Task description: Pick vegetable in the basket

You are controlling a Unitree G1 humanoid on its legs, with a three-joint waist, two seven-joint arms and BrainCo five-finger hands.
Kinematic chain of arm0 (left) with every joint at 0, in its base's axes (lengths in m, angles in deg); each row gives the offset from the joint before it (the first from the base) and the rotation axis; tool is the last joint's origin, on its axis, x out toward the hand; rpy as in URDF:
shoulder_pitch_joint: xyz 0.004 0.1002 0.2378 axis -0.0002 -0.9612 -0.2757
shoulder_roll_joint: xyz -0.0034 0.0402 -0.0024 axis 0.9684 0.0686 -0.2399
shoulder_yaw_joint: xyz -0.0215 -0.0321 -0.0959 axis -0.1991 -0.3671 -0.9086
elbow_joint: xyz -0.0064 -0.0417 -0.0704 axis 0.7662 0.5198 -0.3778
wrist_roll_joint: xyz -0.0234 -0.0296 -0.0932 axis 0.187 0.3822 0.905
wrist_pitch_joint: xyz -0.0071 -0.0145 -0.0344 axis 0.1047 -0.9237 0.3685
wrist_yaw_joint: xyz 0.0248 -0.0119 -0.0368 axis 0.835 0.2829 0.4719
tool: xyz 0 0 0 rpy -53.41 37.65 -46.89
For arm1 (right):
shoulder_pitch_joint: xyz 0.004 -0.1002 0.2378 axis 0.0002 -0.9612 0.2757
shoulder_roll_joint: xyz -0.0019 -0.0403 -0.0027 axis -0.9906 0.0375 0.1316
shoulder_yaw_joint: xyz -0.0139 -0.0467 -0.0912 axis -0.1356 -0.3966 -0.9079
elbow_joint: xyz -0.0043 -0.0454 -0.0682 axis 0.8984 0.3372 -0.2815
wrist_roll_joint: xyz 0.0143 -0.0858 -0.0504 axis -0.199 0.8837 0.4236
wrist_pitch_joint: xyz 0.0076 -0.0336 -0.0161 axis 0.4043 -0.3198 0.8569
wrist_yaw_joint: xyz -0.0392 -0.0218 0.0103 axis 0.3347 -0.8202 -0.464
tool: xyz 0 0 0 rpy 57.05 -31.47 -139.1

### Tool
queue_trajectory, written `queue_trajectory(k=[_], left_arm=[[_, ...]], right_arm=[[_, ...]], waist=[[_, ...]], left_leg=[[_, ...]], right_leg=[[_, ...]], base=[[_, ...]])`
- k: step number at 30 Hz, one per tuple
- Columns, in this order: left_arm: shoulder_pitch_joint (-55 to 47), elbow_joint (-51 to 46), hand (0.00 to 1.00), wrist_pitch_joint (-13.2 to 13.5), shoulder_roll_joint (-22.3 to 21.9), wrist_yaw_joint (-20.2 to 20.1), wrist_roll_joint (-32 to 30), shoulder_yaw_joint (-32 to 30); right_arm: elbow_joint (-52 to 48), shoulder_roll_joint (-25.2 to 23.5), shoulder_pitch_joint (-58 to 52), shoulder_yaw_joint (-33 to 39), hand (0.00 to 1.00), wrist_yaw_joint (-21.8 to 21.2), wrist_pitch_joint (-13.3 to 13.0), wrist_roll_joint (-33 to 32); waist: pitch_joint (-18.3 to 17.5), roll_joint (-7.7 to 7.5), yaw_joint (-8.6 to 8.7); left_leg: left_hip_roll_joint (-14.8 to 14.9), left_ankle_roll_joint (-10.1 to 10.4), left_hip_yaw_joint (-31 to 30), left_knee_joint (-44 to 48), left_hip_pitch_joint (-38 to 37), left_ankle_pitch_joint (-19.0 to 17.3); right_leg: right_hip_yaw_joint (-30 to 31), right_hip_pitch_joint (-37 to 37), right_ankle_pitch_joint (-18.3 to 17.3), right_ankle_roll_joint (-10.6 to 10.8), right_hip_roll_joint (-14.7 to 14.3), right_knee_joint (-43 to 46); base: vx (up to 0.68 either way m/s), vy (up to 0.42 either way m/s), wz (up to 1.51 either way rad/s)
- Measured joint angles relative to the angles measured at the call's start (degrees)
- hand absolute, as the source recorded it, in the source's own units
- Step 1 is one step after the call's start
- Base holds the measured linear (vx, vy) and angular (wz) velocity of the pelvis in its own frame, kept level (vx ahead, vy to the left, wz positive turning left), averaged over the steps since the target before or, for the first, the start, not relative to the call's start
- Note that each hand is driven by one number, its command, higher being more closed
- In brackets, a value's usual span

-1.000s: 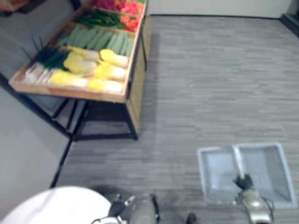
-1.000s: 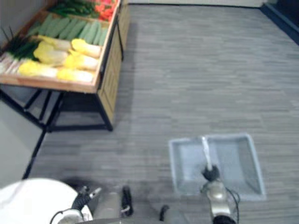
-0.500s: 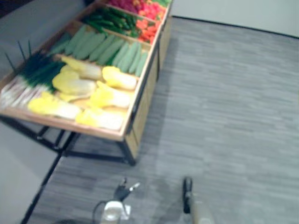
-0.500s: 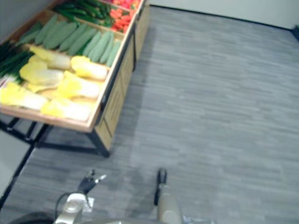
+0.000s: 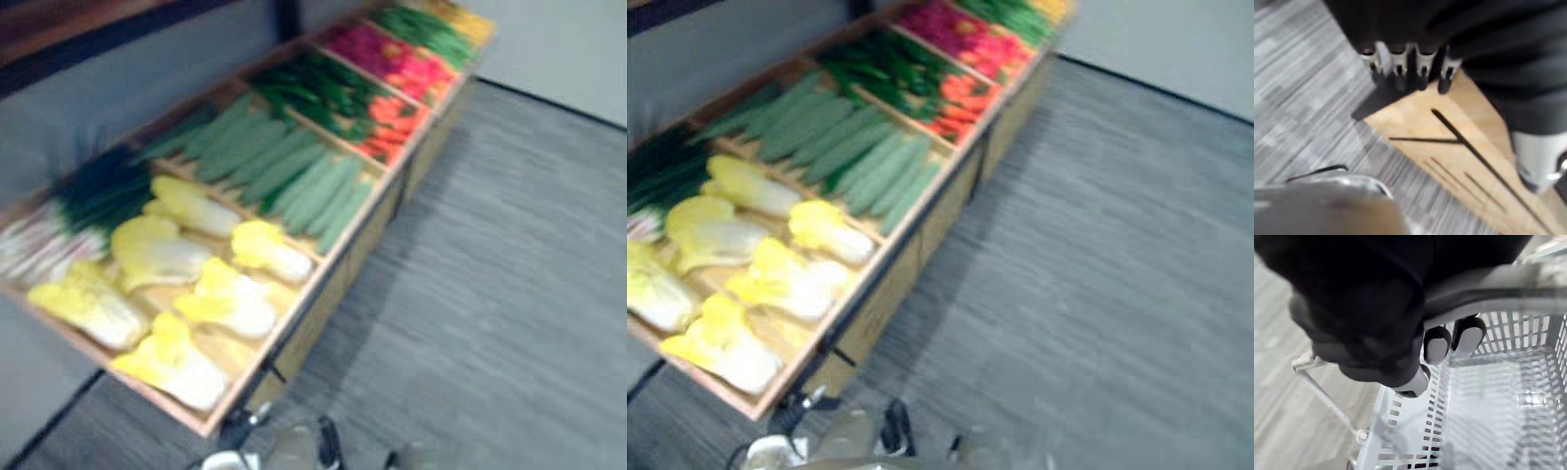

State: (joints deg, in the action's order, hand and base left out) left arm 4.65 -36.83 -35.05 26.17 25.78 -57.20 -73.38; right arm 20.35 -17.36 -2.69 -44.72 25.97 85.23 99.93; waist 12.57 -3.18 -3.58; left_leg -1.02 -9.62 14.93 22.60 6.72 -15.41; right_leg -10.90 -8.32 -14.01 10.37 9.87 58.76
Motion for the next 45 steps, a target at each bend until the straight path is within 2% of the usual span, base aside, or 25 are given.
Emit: queue_trajectory(k=[1,2,3,6,7,8,9,10,11,12,13,14,15,17,18,19,20,22,23,25,27,31,34,42,45], left_arm=[[-0.2,0.5,0.0,-0.2,-0.1,0.1,0.7,-0.5],[-0.3,0.4,0.0,-0.4,-0.3,0.3,1.6,-1.8],[0.3,-0.1,0.0,-0.4,-0.2,0.4,2.0,-3.5],[2.5,-1.2,0.0,-0.1,0.2,0.6,2.1,-6.6],[3.4,-2.3,0.0,0.0,0.7,1.3,2.1,-8.4],[3.4,-3.2,0.0,0.1,1.9,1.8,3.2,-9.9],[3.4,-3.9,0.0,0.1,2.7,2.0,3.7,-10.4],[3.1,-5.7,0.0,0.1,4.1,2.2,4.2,-11.9],[3.8,-6.4,0.0,0.1,4.1,2.4,4.4,-13.8],[4.3,-6.4,0.0,-0.1,2.6,2.6,5.1,-14.2],[4.7,-7.9,0.0,-0.1,0.1,2.7,5.9,-13.6],[5.1,-10.9,0.0,-0.2,-2.1,3.4,6.5,-13.4],[5.1,-14.0,0.0,-0.2,-3.3,4.1,6.9,-13.0],[5.2,-23.7,0.0,0.3,-4.4,5.5,9.4,-10.2],[5.3,-26.2,0.0,0.9,-4.2,5.9,9.9,-9.1],[5.7,-29.7,0.0,2.4,-4.1,6.7,9.8,-7.7],[6.4,-31.2,0.0,2.9,-4.1,7.1,9.7,-6.9],[8.8,-32.2,0.0,2.8,-4.0,8.4,7.4,-4.9],[10.0,-32.9,0.0,2.8,-3.6,8.8,6.3,-3.6],[13.3,-36.7,0.0,2.5,-1.1,11.1,-1.8,0.1],[15.1,-40.7,0.0,2.4,0.9,12.8,-5.1,2.0],[19.5,-48.4,0.0,2.7,1.9,14.8,-8.2,5.0],[19.6,-49.2,0.0,2.3,1.6,15.5,-8.3,5.7],[19.5,-46.3,0.0,-2.9,-1.8,14.7,-14.6,7.2],[19.5,-43.6,0.0,-5.0,-2.9,14.7,-15.7,7.0]], right_arm=[[0.0,0.0,0.5,-0.3,1.0,0.0,-0.6,0.1],[-0.5,0.2,0.5,-0.6,1.0,0.0,-1.9,0.5],[-1.4,0.6,0.3,-0.7,1.0,-0.1,-2.7,0.6],[-2.9,1.3,-1.1,0.2,1.0,0.0,-3.5,0.5],[-4.1,1.1,-1.9,0.2,1.0,0.0,-3.5,0.5],[-4.7,0.5,-2.7,-0.6,1.0,0.0,-3.5,0.4],[-4.8,0.1,-3.0,-1.1,1.0,-0.1,-3.5,0.2],[-4.9,-1.3,-3.9,-1.7,1.0,-0.2,-3.3,-0.1],[-4.8,-2.0,-4.2,-1.7,1.0,-0.2,-2.9,-0.1],[-5.1,-1.7,-3.9,-1.9,1.0,-0.1,-2.8,0.1],[-6.2,-0.5,-5.0,-2.8,1.0,-0.1,-2.8,0.7],[-6.8,0.6,-5.9,-4.1,1.0,-0.2,-2.8,0.7],[-7.5,0.8,-6.5,-4.0,1.0,-0.2,-2.8,0.6],[-8.3,0.0,-6.7,-3.5,1.0,0.3,-1.6,0.4],[-8.2,-0.3,-6.8,-3.1,1.0,0.3,-1.6,0.3],[-8.0,-0.4,-6.8,-3.1,1.0,0.3,-1.6,-0.1],[-7.7,-0.2,-6.8,-2.8,1.0,0.3,-1.6,-0.4],[-6.3,0.1,-7.4,-1.3,1.0,0.1,-1.6,-0.6],[-6.0,0.1,-7.7,-0.7,1.0,0.1,-1.6,-0.7],[-5.2,-1.1,-8.4,0.8,1.0,0.2,-1.7,-2.3],[-5.2,-1.6,-9.1,1.3,1.0,0.3,-2.2,-2.7],[-4.9,-3.6,-10.2,3.1,1.0,0.3,-3.1,-4.5],[-4.9,-4.8,-10.1,2.9,1.0,0.2,-3.1,-4.5],[-5.1,-5.3,-8.6,0.9,1.0,0.2,-2.7,-3.9],[-6.1,-5.6,-8.2,0.6,1.0,0.2,-1.6,-3.8]], waist=[[0.1,0.27,0.03],[0.1,1.38,0.16],[-0.1,1.26,0.21],[-0.5,1.32,0.11],[-0.8,1.04,-0.06],[-1.3,0.53,-0.07],[-1.6,-0.06,-0.22],[-2.8,-2.24,-1.17],[-3.5,-2.2,-1.84],[-4.1,-0.24,-1.52],[-5.1,1.14,-1.5],[-5.4,2.44,-1.1],[-5.3,2.3,-0.89],[-5.5,3.17,-0.79],[-5.4,3.1,-0.28],[-5.6,3.47,0.73],[-5.9,4.66,1.53],[-6.2,5.58,2.21],[-6.2,5.5,2.38],[-6.1,4.89,3.75],[-6.1,4.85,5.11],[-6.1,4.47,5.2],[-6.1,4.07,5.11],[-5.5,2.73,5.15],[-5.1,2.04,5.1]], left_leg=[[-0.4,0.1,-2.6,-0.7,-1.1,0.1],[-0.8,0.8,-8.6,-1.3,-2.3,0.3],[-1.6,2.0,-15.4,-1.7,-2.7,0.9],[-2.1,6.5,-26.6,-0.8,-1.2,-0.5],[-2.1,9.0,-31.8,1.2,-0.5,-2.2],[-1.7,11.5,-35.6,2.8,0.1,-3.7],[-1.4,12.7,-37.1,3.2,0.1,-4.6],[-0.7,15.1,-39.2,3.4,0.0,-6.0],[1.5,17.8,-41.1,3.6,0.0,-7.0],[4.4,18.6,-41.3,3.3,0.5,-6.4],[8.5,18.5,-37.4,0.1,1.3,-2.6],[12.0,16.6,-28.6,-3.9,1.4,2.6],[14.4,15.5,-19.1,-5.2,1.4,5.6],[16.8,15.8,-3.2,-4.6,-1.1,6.8],[16.4,15.8,-1.8,-4.9,-1.6,6.8],[15.7,15.8,-1.6,-7.1,-2.6,6.8],[15.8,15.9,-1.6,-9.8,-4.0,7.0],[16.1,18.2,-1.9,-15.6,-6.4,8.5],[15.9,19.3,-1.9,-17.4,-7.1,9.6],[14.4,19.2,-1.9,-19.1,-7.1,11.0],[13.2,18.8,-1.8,-19.9,-7.1,11.5],[11.5,18.5,-1.2,-20.9,-7.1,11.8],[11.4,18.4,0.2,-21.8,-7.9,11.9],[11.8,18.6,2.0,-22.4,-9.4,12.6],[11.8,18.6,2.2,-22.4,-9.0,12.6]], right_leg=[[0.9,-0.7,-0.8,-0.4,-0.1,-2.1],[4.3,-2.3,-1.8,-1.8,-1.0,-8.8],[9.9,-3.7,-1.9,-2.0,-2.4,-17.3],[25.0,-6.0,-1.6,-2.4,-2.9,-29.4],[31.9,-6.3,-1.5,-2.4,-2.9,-31.1],[35.3,-6.0,-1.2,-1.8,-2.3,-31.5],[35.5,-5.5,-0.7,-0.7,-1.7,-32.0],[33.8,-5.1,1.9,1.5,-0.2,-33.2],[29.8,-4.2,-1.7,4.5,-0.6,-33.2],[27.1,-4.1,-1.5,2.9,-2.5,-32.6],[23.7,-4.2,-1.5,0.9,-4.0,-33.7],[21.1,-3.5,-1.1,-0.7,-4.2,-35.3],[19.5,-3.1,0.0,-2.2,-4.5,-37.1],[17.2,-2.3,2.5,-4.4,-5.3,-40.2],[16.7,-2.3,3.1,-4.4,-5.3,-40.7],[15.7,-2.2,4.4,-4.7,-5.6,-42.0],[15.2,-1.5,5.5,-4.8,-6.2,-43.7],[14.2,0.1,7.7,-4.7,-7.2,-47.2],[14.2,0.7,8.7,-4.5,-7.3,-48.6],[14.3,2.1,12.1,-3.7,-6.2,-53.1],[14.5,3.0,13.8,-3.1,-5.0,-55.6],[15.7,3.6,14.8,-1.9,-3.3,-57.3],[16.4,3.5,15.1,-1.7,-3.4,-57.6],[17.8,3.4,15.7,-1.9,-4.1,-57.6],[17.9,3.0,15.7,-1.9,-4.0,-57.6]], base=[[0.65,-0.305,2.31],[0.47,-0.293,2.62],[0.52,-0.4,3.09],[0.31,-0.364,2.5],[0.27,-0.555,2.32],[0.29,-0.751,2.17],[0.29,-0.872,1.82],[0.26,-0.957,1.42],[0.17,-0.668,1.3],[0.05,-0.631,1.19],[-0.01,-0.501,1.2],[-0.02,-0.592,1.18],[-0.01,-0.439,0.83],[0.0,-0.313,0.46],[-0.02,-0.222,0.4],[-0.06,-0.166,0.26],[-0.08,-0.13,0.21],[-0.07,-0.019,0.06],[-0.05,0.026,0.02],[-0.1,0.07,0.0],[-0.09,0.099,-0.01],[-0.1,0.077,-0.02],[-0.04,0.006,-0.15],[0.02,-0.01,-0.11],[0.01,-0.001,0.0]])
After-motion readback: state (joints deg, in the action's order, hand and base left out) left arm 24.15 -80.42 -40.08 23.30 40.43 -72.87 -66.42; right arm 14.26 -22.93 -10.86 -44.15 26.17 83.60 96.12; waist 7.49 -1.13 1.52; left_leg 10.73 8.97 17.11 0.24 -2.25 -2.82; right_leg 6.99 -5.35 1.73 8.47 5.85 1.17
